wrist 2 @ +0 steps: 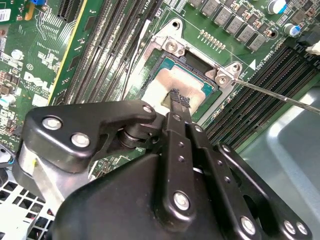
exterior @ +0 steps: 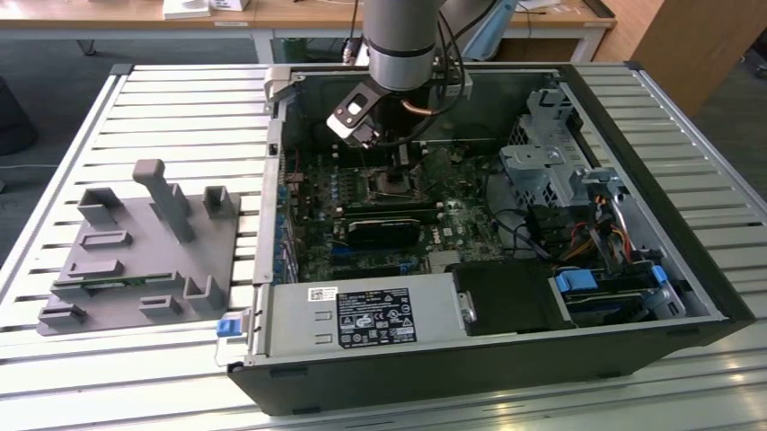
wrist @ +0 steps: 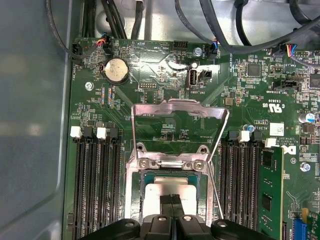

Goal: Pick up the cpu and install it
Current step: 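Place the cpu into insertion slot, then close the cpu cover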

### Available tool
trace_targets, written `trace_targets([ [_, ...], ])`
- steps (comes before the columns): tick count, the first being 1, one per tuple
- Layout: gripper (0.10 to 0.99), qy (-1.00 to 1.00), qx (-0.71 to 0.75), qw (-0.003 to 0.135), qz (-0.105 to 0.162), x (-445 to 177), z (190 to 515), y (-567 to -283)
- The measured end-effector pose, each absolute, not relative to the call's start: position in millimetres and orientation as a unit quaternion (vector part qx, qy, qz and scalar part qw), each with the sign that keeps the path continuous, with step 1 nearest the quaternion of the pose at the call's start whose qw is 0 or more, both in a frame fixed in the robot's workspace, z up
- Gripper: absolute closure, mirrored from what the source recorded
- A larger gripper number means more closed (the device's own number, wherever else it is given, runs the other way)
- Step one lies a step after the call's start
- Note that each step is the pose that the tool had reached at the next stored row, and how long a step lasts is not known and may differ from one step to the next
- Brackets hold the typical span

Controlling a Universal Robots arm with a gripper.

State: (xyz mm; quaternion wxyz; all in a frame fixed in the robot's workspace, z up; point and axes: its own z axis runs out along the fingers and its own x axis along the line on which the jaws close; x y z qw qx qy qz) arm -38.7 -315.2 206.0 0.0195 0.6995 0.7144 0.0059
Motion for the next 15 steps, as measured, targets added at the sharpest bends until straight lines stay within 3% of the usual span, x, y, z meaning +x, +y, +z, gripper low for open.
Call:
trace_targets([
  [15,0.980,0.714,0.699,0.020,0.006,-38.7,209.4,-315.3],
])
